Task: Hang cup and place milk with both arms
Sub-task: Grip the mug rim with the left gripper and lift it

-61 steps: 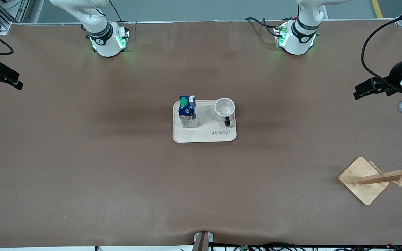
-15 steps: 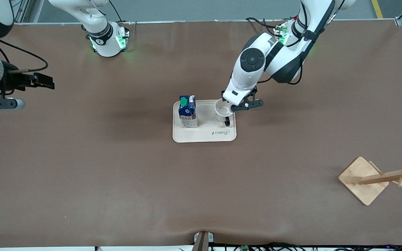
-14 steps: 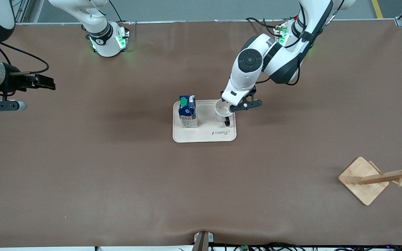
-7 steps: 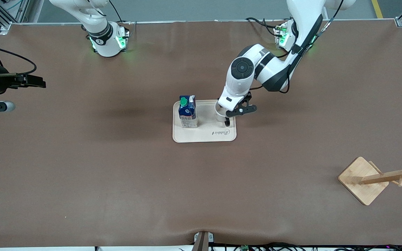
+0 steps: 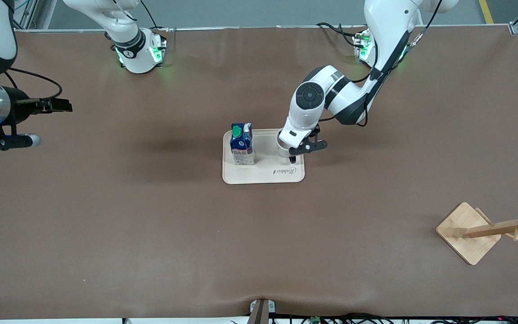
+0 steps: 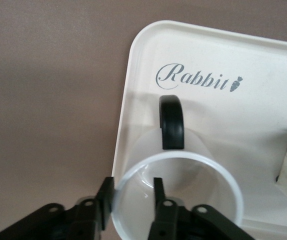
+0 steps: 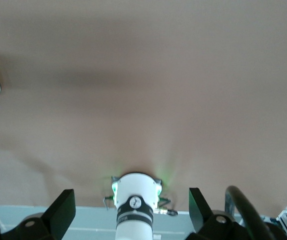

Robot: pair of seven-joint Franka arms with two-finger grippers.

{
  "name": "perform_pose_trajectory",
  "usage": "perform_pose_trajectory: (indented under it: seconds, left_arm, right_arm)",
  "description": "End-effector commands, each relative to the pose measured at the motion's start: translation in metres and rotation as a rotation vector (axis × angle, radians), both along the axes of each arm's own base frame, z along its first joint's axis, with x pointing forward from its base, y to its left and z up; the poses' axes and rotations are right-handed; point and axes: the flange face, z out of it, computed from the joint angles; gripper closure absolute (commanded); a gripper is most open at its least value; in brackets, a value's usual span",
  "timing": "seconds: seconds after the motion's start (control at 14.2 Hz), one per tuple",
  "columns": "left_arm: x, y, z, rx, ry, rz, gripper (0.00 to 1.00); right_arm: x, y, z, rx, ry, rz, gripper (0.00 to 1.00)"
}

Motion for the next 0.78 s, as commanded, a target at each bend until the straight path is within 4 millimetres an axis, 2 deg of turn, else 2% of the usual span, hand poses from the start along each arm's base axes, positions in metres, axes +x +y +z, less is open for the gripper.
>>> perform_pose_trajectory:
  seconds: [0.0, 0.07, 0.14, 0.35, 0.49, 0.57, 0.64, 0.71]
  left_arm:
    - [0.003, -0.006, 0.003, 0.003, -0.027, -0.002, 0.89]
    - [0.004, -0.004, 0.004, 0.003, -0.028, 0.001, 0.97]
    - [0.005, -0.006, 0.006, 0.0, -0.032, 0.0, 1.0]
    - [0.011, -0.004, 0.02, 0.022, -0.083, -0.043, 1.0]
    - [0.018, 0.0, 0.042, 0.015, -0.122, -0.046, 1.0]
    - [0.026, 0.003, 0.06, 0.007, -0.146, -0.034, 1.0]
    - [0.037, 0.008, 0.075, 0.02, -0.145, -0.024, 1.0]
    - [0.048, 0.012, 0.095, 0.042, -0.135, -0.027, 1.0]
  right_arm:
    - [0.012, 0.001, 0.007, 0.048, -0.08, -0.014, 0.0]
    - [0.017, 0.004, 0.012, 0.076, -0.123, -0.021, 0.0]
    - [0.021, 0.001, 0.015, 0.095, -0.158, -0.033, 0.0]
    - [0.02, -0.005, 0.02, 0.079, -0.17, -0.036, 0.0]
    - [0.022, 0.001, 0.021, 0.081, -0.181, -0.028, 0.0]
    - [0.027, 0.007, 0.018, 0.074, -0.19, -0.022, 0.0]
    - [0.03, 0.016, 0.01, 0.076, -0.193, -0.02, 0.0]
    - [0.03, 0.034, 0.01, 0.072, -0.198, -0.017, 0.0]
